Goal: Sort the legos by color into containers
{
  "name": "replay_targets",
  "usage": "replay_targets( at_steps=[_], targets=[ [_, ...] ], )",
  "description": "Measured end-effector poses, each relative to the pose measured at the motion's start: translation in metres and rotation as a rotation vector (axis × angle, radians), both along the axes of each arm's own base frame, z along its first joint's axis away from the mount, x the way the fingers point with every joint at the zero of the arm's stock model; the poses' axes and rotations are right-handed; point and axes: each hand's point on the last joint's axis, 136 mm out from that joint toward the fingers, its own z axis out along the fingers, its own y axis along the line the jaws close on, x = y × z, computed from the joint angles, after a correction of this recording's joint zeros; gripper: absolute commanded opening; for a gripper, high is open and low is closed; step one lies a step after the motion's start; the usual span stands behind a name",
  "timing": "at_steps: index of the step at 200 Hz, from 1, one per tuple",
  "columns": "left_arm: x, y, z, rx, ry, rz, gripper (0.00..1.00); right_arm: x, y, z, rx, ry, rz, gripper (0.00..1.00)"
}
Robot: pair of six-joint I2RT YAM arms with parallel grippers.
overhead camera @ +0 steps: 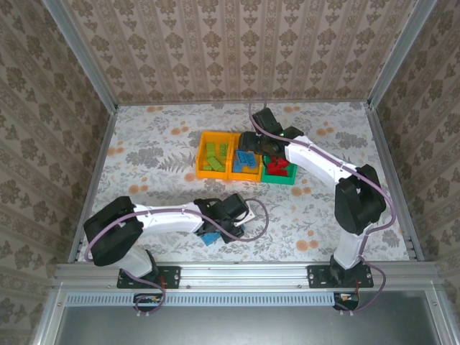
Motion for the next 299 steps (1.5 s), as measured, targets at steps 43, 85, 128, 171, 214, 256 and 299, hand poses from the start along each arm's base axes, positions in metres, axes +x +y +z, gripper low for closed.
replay_targets(
  at_steps=[43,85,128,171,214,256,299],
  targets=[
    [0.024,0.007,0.037,-0.078,-0.049,0.075,0.33,-0.016,-0.01,-0.005,-0.027,0.01,0.008,0.73],
    [0.054,0.009,0.085,-0.206,-0.094,0.15,0.33,-0.042,-0.013,-0.023,-0.063,0.045,0.034,0.73],
    [0.091,0.014,0.114,-0.29,-0.114,0.234,0.32,-0.074,-0.023,-0.038,-0.088,0.073,0.045,0.73],
    [0.171,-0.003,0.14,-0.365,-0.107,0.337,0.32,-0.111,-0.024,-0.058,-0.117,0.096,0.074,0.73],
    [0.237,-0.03,0.138,-0.449,-0.037,0.402,0.31,-0.16,0.007,-0.086,-0.136,0.142,0.165,0.73],
    [0.277,-0.053,0.123,-0.505,0.038,0.437,0.31,-0.188,0.031,-0.099,-0.134,0.142,0.217,0.74],
    [0.299,-0.073,0.113,-0.549,0.09,0.459,0.34,-0.2,0.053,-0.12,-0.19,0.164,0.273,0.71]
  ],
)
